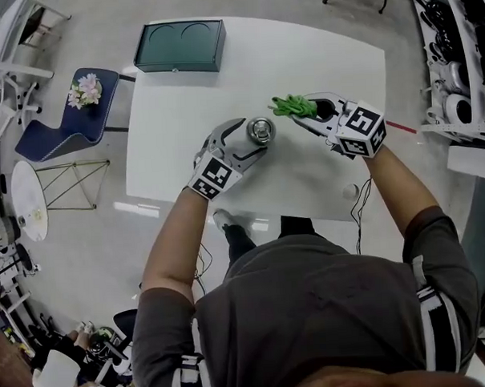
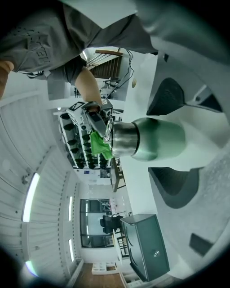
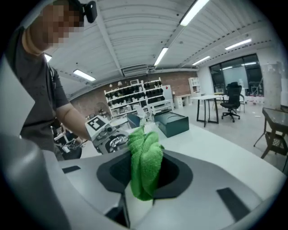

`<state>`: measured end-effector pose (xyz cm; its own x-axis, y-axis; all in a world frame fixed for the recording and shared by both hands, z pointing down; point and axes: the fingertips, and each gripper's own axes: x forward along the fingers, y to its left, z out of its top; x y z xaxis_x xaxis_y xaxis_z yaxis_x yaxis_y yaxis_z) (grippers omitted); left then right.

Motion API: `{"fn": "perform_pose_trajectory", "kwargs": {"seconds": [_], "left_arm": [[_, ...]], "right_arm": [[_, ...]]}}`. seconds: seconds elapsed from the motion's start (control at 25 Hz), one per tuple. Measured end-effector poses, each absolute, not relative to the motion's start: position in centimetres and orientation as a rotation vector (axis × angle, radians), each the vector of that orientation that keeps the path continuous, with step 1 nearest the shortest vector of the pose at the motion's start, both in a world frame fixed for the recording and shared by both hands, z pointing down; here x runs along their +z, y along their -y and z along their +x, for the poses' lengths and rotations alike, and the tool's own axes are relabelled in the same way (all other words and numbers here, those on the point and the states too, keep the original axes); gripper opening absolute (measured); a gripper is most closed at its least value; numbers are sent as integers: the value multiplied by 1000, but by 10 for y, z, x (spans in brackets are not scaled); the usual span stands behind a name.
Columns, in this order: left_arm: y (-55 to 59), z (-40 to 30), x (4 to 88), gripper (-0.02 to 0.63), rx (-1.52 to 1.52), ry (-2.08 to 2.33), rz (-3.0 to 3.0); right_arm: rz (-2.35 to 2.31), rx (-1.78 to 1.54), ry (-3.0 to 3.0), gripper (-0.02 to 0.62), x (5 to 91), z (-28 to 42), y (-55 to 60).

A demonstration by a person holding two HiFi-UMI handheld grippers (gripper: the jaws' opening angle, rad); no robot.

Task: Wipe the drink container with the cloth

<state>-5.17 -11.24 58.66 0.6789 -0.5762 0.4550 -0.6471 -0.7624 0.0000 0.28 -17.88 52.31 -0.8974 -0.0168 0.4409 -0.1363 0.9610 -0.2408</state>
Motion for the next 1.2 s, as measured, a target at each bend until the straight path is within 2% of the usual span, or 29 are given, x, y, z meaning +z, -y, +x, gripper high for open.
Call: {"fn": "perform_pose_trajectory", "kwargs": {"seconds": [0.44, 0.92, 1.2], "left_arm": [[118, -45, 596, 319, 674, 990, 2744], [117, -47, 599, 318, 682, 958, 2771], [116, -49, 601, 318, 682, 941, 2772]], "right_arm": [[-190, 15, 2426, 97, 579, -12, 135], [-318, -165, 2198, 97, 622, -18, 129], [-459, 100, 2195, 95, 584, -4, 94]]}}
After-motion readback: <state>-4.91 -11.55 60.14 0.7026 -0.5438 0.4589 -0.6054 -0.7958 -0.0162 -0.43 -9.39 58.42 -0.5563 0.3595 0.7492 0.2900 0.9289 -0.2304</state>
